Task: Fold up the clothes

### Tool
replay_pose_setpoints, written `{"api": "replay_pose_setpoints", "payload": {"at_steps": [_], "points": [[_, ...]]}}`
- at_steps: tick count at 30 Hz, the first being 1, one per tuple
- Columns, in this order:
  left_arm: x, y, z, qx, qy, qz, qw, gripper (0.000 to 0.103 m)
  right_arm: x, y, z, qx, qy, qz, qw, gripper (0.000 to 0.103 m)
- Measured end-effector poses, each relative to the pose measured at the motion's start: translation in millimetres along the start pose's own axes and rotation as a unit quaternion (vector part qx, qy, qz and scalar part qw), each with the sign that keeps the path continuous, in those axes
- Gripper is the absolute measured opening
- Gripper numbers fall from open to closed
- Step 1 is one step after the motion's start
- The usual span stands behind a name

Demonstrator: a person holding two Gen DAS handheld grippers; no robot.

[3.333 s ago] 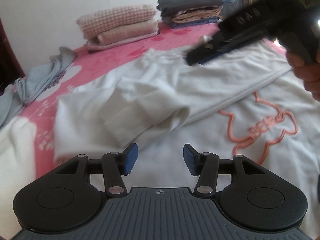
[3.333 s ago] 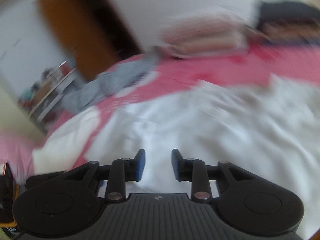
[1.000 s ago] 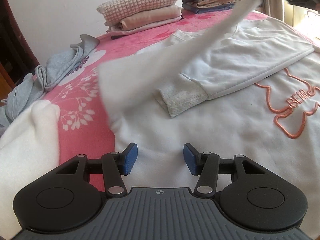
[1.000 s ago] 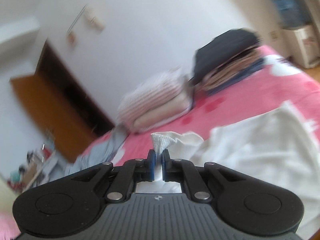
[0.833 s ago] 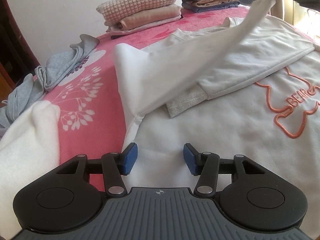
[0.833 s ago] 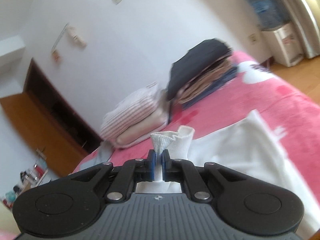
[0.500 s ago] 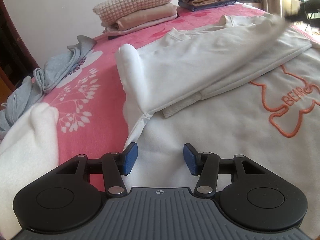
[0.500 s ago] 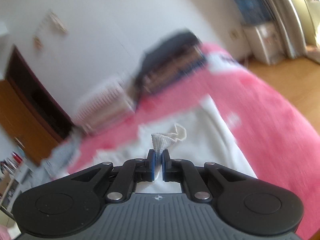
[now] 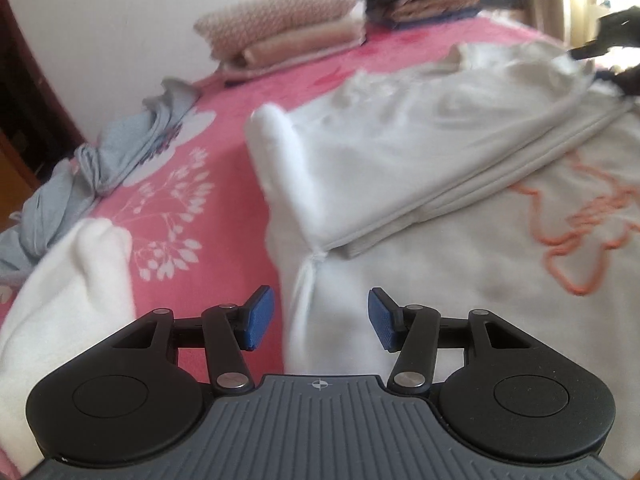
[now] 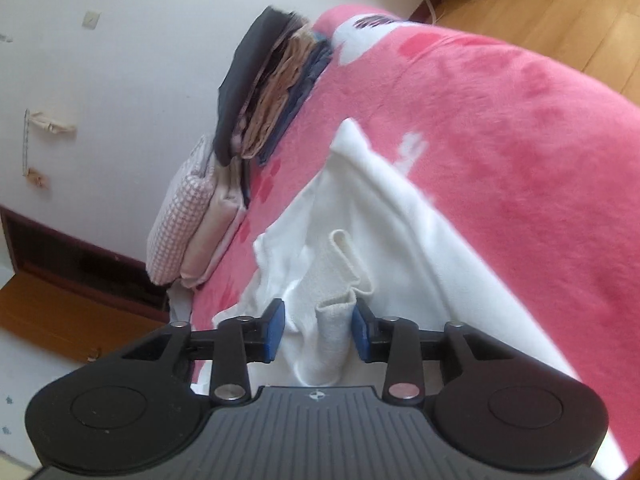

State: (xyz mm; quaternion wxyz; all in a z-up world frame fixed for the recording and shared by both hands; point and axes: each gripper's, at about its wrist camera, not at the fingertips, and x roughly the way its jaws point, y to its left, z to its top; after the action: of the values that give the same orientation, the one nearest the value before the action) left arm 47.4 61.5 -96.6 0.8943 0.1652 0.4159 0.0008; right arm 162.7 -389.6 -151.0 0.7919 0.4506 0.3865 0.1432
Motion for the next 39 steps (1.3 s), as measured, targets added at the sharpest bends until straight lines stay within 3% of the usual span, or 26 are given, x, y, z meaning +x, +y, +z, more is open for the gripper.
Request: {"api": "replay_pose_setpoints", "payload": {"at_steps": [1, 4, 9, 12, 14, 17, 19, 23, 26, 33, 35, 37, 39], "points": [[5.6, 2.2, 1.4, -0.01, 0.008, 0.002, 0.9999, 0.052, 2.1, 8.1, 1.6, -0.02, 0.001, -0.006, 1.0, 0.008], [7.9, 7.0, 5.7, -0.039, 0.016, -0.001, 0.9991, 0.052, -4.4, 45.6, 9.2, -0.089, -0.028, 0.012, 0.996, 0.007], [-0.7, 0.8, -0.1, -0.025, 0.025, -0.011, 0.9993, 0.052, -37.0, 84.1, 16.3, -0.187, -0.099, 0.035, 0.977, 0.007], [-5.0, -0.6, -6.1, -0.02, 0.033, -0.023, 0.999, 0.052, -30.1, 46.4, 7.7, -0.188, -0.08, -0.04, 0.978, 0.007], [-6.5, -1.0, -8.7, -0.013, 0.037, -0.026, 0.9989, 0.052, -13.7, 9.5, 0.7, -0.154, -0.023, -0.101, 0.983, 0.008], [-6.2, 2.3, -11.2, -0.009, 0.04, -0.027, 0.9988, 0.052, -23.0, -9.7, -5.9, -0.129, -0.031, -0.084, 0.988, 0.009], [-5.7, 6.7, -12.3, -0.019, 0.043, -0.026, 0.9985, 0.052, -28.3, 0.8, -4.9, -0.149, -0.041, -0.102, 0.983, 0.012], [-9.3, 19.0, -9.6, -0.048, 0.044, -0.032, 0.9974, 0.052, -45.1, 28.6, -6.8, -0.208, -0.083, -0.125, 0.966, 0.013], [-12.8, 30.1, -1.0, -0.072, 0.026, -0.036, 0.9964, 0.052, -44.0, 54.3, -19.3, -0.264, -0.097, -0.108, 0.953, 0.013], [8.3, 45.2, 38.3, -0.142, -0.008, -0.042, 0.989, 0.052, 5.9, 106.8, -70.4, -0.416, -0.051, -0.08, 0.904, 0.013], [16.4, 51.4, 37.8, -0.167, 0.014, -0.062, 0.984, 0.052, 21.5, 104.2, -78.9, -0.441, -0.037, -0.105, 0.89, 0.013], [24.6, 51.9, 30.9, -0.164, 0.035, -0.058, 0.9842, 0.052, 44.2, 88.7, -81.8, -0.453, 0.005, -0.163, 0.877, 0.012], [32.3, 52.3, 22.1, -0.158, 0.052, -0.051, 0.9848, 0.052, 44.1, 73.1, -82.8, -0.444, -0.001, -0.153, 0.883, 0.011]]}}
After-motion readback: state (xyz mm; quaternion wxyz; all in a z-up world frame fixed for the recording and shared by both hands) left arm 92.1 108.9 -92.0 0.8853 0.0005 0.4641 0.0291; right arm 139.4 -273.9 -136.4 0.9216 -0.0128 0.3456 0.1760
